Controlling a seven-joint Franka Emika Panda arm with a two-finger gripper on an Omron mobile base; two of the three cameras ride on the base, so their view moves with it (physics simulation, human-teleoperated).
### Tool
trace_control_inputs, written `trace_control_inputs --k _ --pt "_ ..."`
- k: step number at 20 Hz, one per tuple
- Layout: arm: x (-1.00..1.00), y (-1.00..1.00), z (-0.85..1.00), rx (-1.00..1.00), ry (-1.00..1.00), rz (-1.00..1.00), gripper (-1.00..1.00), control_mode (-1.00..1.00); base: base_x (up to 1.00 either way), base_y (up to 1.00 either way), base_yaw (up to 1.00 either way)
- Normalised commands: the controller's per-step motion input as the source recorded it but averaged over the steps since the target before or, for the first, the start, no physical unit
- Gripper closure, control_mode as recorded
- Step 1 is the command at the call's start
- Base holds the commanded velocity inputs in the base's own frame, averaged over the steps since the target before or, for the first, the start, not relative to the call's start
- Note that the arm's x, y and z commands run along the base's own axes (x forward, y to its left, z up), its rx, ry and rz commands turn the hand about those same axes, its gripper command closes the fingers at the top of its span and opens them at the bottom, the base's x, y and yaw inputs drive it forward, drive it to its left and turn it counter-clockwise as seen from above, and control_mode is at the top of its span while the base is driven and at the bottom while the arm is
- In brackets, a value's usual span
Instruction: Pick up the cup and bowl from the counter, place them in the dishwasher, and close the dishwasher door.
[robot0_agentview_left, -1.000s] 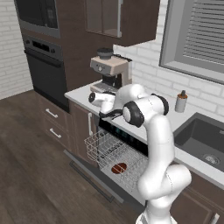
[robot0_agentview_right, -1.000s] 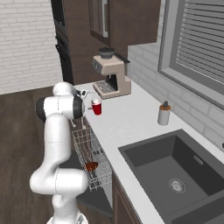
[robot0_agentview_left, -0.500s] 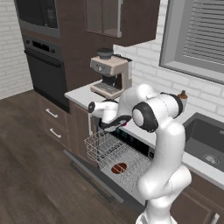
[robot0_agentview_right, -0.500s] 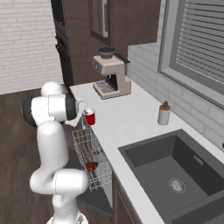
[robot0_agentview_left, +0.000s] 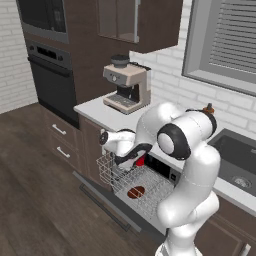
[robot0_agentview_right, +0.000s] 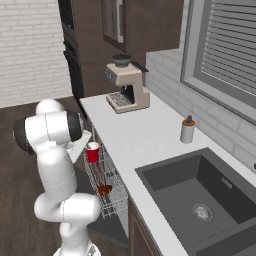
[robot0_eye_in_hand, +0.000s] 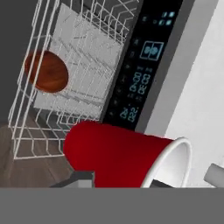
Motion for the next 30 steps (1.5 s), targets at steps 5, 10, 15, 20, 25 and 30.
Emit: trace_control_inputs --k 5,10,15,20,25,30 --pt "0.08 0.09 -1.00 -0.01 0.31 0.03 1.00 -1.00 0.00 0.00 0.00" --pt "0.31 0.02 -1.00 -0.08 0.27 0.06 1.00 -1.00 0.00 0.00 0.00" --pt "0.26 0.00 -0.91 -0.15 0.11 0.07 1.00 -1.00 0.00 0.00 0.00" --pt "0.26 0.00 -0.65 -0.13 0.09 0.07 1.00 -1.00 0.00 0.00 0.00" --pt "0.29 0.00 -0.14 -0.07 0.00 0.05 1.00 -1.00 0.00 0.00 0.00" --pt "0.09 -0.02 -0.23 -0.04 0.00 0.04 1.00 -1.00 0.00 0.00 0.00"
